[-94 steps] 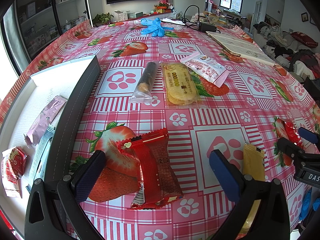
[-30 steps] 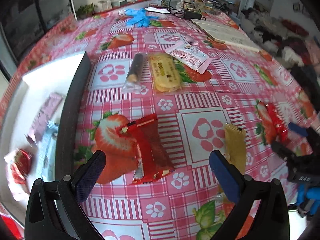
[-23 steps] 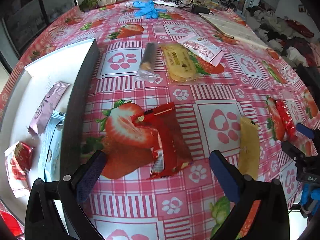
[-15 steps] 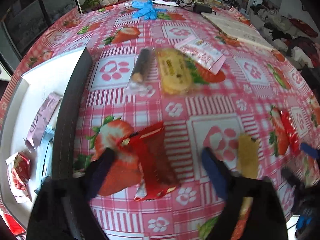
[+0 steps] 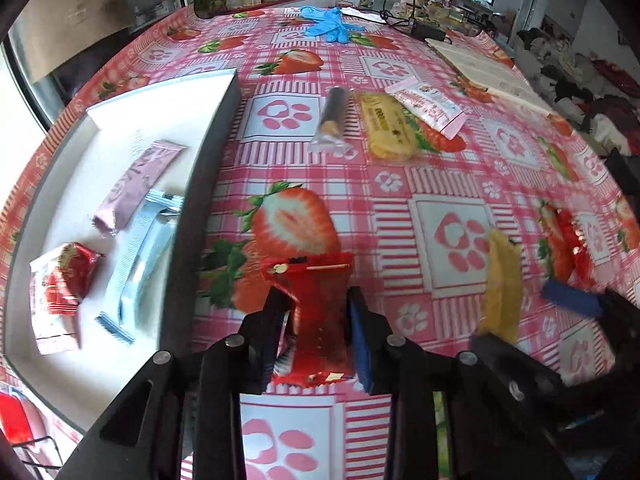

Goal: Organize snacks
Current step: 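Carry the red wrapper over the white tray while the right grasps and carries the gold packet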

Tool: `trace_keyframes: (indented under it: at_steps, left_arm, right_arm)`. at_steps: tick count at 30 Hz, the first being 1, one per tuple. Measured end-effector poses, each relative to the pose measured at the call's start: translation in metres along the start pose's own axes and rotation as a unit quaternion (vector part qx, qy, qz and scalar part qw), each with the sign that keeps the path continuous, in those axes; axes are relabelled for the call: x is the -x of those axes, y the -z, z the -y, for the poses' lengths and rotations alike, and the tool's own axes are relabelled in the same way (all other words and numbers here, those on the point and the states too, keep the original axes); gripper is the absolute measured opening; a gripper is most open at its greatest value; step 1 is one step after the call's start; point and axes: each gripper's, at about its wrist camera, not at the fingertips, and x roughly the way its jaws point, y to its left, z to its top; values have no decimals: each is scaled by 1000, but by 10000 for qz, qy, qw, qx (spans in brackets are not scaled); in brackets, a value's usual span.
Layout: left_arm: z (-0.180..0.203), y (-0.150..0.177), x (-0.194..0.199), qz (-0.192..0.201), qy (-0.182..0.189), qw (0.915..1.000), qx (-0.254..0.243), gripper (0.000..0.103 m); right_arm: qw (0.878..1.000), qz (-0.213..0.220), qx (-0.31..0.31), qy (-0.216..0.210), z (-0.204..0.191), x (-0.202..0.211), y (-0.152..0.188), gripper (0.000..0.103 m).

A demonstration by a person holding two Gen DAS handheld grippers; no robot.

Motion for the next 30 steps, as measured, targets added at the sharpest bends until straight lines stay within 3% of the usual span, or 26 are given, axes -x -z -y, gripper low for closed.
trace_keyframes:
  at_steps: [2, 4, 6, 8, 9, 10, 11, 13, 16, 20, 24, 30]
  left_arm:
    - [-5, 0, -2, -18, -284, 9996, 9, 74]
    - [-7, 0, -5, -49, -184, 9998, 1, 79]
    - [-2, 0, -6, -11, -139, 9999, -84, 79]
    - [3, 0, -7, 11, -85, 9999, -118, 77]
    - [6, -1, -6, 28, -27, 9999, -131, 73]
    - [8, -1, -4, 53, 101, 9998, -149, 61]
    - [10, -1, -3, 65, 124, 9997, -183, 43]
    - [12, 0, 1, 48, 254, 9995, -200, 27]
    - [4, 1, 9, -29, 755, 9971, 90, 26]
    - [-3, -1, 28, 30, 929, 9954, 250, 26]
    - [-15, -11, 61, 251, 1097, 9934, 217, 27]
    - [-52, -20, 100, 604, 942, 9935, 182, 27]
  right_arm:
    - [9984, 32, 278, 483, -8, -8, -4, 103]
    - [9951, 12, 609, 785, -13, -12, -4, 97]
    - [9942, 15, 732, 791, -11, -11, -2, 90]
    - [9941, 42, 734, 797, -6, -5, -3, 66]
    - [9942, 89, 724, 795, -3, 0, -3, 34]
    - [9946, 70, 693, 776, 1, 2, -5, 24]
    - [9957, 39, 626, 676, 5, 4, -5, 24]
    - [9983, 40, 449, 359, 17, 8, -5, 24]
    - [9999, 64, 23, -95, 35, 17, -1, 24]
    - [9984, 69, -373, -424, 50, 27, 3, 24]
    - [9979, 142, -341, -531, 45, 37, 1, 24]
    - [9959, 237, -134, -868, 18, 47, -13, 24]
